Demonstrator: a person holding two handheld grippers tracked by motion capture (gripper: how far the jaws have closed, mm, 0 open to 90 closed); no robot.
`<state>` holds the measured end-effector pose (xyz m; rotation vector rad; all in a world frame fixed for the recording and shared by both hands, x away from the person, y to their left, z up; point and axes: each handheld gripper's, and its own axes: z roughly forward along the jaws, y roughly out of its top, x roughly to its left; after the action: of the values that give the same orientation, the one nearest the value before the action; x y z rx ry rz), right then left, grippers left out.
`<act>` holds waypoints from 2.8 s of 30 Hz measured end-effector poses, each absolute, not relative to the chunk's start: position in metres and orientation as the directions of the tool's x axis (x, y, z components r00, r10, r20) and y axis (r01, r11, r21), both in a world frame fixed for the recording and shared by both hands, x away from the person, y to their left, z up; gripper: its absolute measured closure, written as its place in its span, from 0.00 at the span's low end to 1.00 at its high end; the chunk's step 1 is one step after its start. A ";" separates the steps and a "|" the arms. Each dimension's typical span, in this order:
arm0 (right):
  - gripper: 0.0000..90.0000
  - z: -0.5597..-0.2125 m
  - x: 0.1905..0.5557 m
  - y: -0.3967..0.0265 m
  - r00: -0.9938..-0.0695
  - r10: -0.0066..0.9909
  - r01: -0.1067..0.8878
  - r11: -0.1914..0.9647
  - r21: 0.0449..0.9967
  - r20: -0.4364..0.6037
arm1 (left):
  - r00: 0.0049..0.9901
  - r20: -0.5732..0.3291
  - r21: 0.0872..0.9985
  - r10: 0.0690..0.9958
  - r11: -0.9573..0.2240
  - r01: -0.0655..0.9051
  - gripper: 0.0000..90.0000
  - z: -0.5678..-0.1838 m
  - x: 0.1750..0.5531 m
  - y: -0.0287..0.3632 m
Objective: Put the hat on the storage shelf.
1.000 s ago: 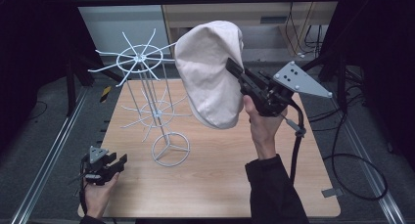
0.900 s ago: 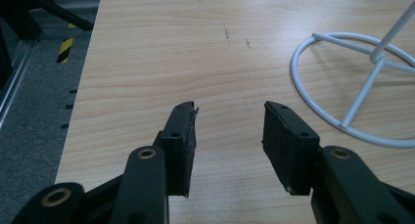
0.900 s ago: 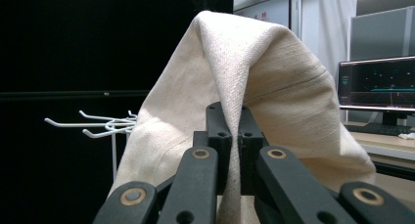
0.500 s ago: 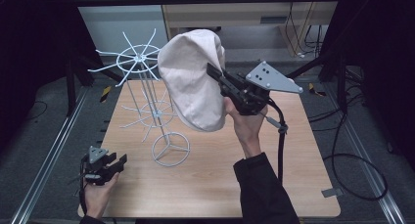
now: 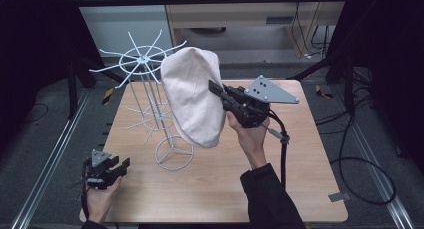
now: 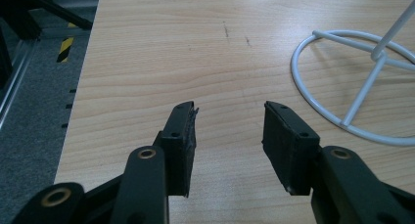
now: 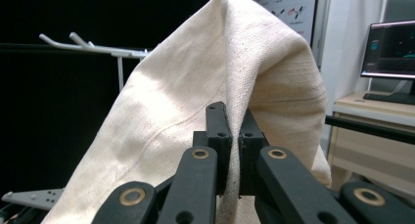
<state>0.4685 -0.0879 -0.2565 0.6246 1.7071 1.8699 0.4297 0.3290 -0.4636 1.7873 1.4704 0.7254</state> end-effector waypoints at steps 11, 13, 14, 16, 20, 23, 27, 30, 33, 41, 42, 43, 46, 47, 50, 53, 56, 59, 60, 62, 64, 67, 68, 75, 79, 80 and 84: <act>0.98 -0.273 0.469 -0.083 -0.774 0.633 -0.040 -0.033 0.999 -0.010 | 0.202 -0.009 0.799 0.979 -0.114 0.590 0.61 -0.464 0.430 0.329; 0.97 -0.276 0.470 -0.083 -0.777 0.630 -0.028 -0.028 0.999 -0.004 | 0.202 -0.009 0.800 0.979 -0.114 0.590 0.61 -0.464 0.430 0.329; 0.97 -0.277 0.470 -0.082 -0.777 0.629 -0.023 -0.026 0.999 -0.001 | 0.204 -0.008 0.799 0.979 -0.116 0.590 0.61 -0.463 0.429 0.329; 0.96 -0.280 0.471 -0.082 -0.780 0.626 -0.018 -0.017 1.000 -0.004 | 0.203 -0.009 0.800 0.979 -0.115 0.589 0.61 -0.463 0.429 0.329; 0.95 -0.284 0.472 -0.079 -0.781 0.625 -0.006 0.001 1.000 -0.005 | 0.204 -0.008 0.798 0.979 -0.117 0.591 0.61 -0.464 0.429 0.329; 0.95 -0.286 0.474 -0.077 -0.781 0.624 0.002 0.010 1.000 -0.005 | 0.202 -0.009 0.799 0.979 -0.114 0.590 0.61 -0.464 0.430 0.329; 0.93 -0.289 0.476 -0.075 -0.781 0.625 0.024 0.029 0.999 0.001 | 0.202 -0.009 0.799 0.979 -0.114 0.590 0.61 -0.464 0.430 0.329; 0.91 -0.292 0.478 -0.073 -0.779 0.626 0.037 0.042 0.998 0.003 | 0.202 -0.008 0.798 0.979 -0.115 0.591 0.61 -0.464 0.430 0.329; 0.89 -0.293 0.479 -0.072 -0.778 0.628 0.042 0.054 0.998 -0.001 | 0.202 -0.009 0.799 0.979 -0.114 0.591 0.61 -0.464 0.430 0.329; 0.80 -0.298 0.481 -0.071 -0.766 0.643 0.057 0.080 0.995 -0.008 | 0.204 -0.006 0.798 0.979 -0.119 0.591 0.61 -0.464 0.430 0.329; 0.79 -0.299 0.482 -0.071 -0.764 0.645 0.063 0.080 0.995 -0.003 | 0.202 -0.007 0.798 0.979 -0.116 0.591 0.61 -0.464 0.430 0.329; 0.77 -0.299 0.482 -0.071 -0.762 0.648 0.063 0.082 0.995 -0.005 | 0.203 -0.008 0.798 0.979 -0.116 0.591 0.61 -0.464 0.430 0.329; 0.71 -0.301 0.484 -0.071 -0.754 0.657 0.074 0.084 0.994 0.001 | 0.203 -0.008 0.797 0.979 -0.117 0.593 0.61 -0.464 0.430 0.329; 0.70 -0.302 0.485 -0.071 -0.753 0.658 0.077 0.085 0.993 0.002 | 0.203 -0.008 0.797 0.979 -0.116 0.593 0.61 -0.464 0.430 0.329; 0.66 -0.303 0.487 -0.071 -0.747 0.665 0.088 0.087 0.992 0.008 | 0.204 -0.009 0.796 0.979 -0.116 0.594 0.60 -0.464 0.430 0.329; 0.63 -0.303 0.488 -0.072 -0.744 0.668 0.088 0.086 0.992 0.008 | 0.203 -0.008 0.797 0.979 -0.116 0.593 0.60 -0.464 0.430 0.329; 0.60 -0.303 0.488 -0.073 -0.737 0.676 0.087 0.083 0.993 0.008 | 0.203 -0.008 0.797 0.979 -0.116 0.593 0.60 -0.464 0.430 0.329; 0.57 -0.302 0.488 -0.075 -0.731 0.682 0.084 0.071 0.994 0.013 | 0.203 -0.007 0.796 0.979 -0.117 0.594 0.60 -0.464 0.430 0.329; 0.57 -0.301 0.488 -0.076 -0.730 0.683 0.083 0.069 0.994 0.014 | 0.204 -0.009 0.796 0.979 -0.117 0.594 0.60 -0.464 0.430 0.329; 0.56 -0.300 0.488 -0.078 -0.729 0.684 0.084 0.066 0.994 0.016 | 0.203 -0.008 0.796 0.979 -0.117 0.593 0.60 -0.464 0.430 0.329; 0.53 -0.299 0.487 -0.081 -0.727 0.686 0.083 0.059 0.995 0.020 | 0.203 -0.008 0.797 0.979 -0.116 0.593 0.60 -0.464 0.430 0.329; 0.47 -0.298 0.484 -0.085 -0.726 0.687 0.084 0.049 0.995 0.027 | 0.203 -0.008 0.796 0.979 -0.117 0.594 0.60 -0.464 0.430 0.329; 0.44 -0.297 0.482 -0.088 -0.724 0.689 0.084 0.048 0.995 0.028 | 0.203 -0.007 0.796 0.979 -0.117 0.594 0.60 -0.464 0.430 0.329; 0.29 -0.302 0.468 -0.110 -0.689 0.724 0.098 0.069 0.993 0.018 | 0.205 -0.010 0.798 0.979 -0.116 0.592 0.59 -0.465 0.430 0.328; 0.23 -0.315 0.458 -0.129 -0.654 0.756 0.124 0.065 0.990 0.032 | 0.208 -0.009 0.802 0.978 -0.117 0.585 0.58 -0.465 0.430 0.327; 0.22 -0.319 0.457 -0.135 -0.646 0.762 0.137 0.060 0.989 0.043 | 0.211 -0.012 0.802 0.977 -0.117 0.586 0.57 -0.465 0.430 0.327; 0.20 -0.339 0.452 -0.156 -0.607 0.791 0.191 0.061 0.980 0.069 | 0.215 -0.017 0.806 0.976 -0.114 0.580 0.55 -0.466 0.430 0.326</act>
<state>0.4517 -0.1565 -0.3391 0.9774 1.8478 1.5802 0.4302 0.3262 -0.4658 1.7885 1.4498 0.7155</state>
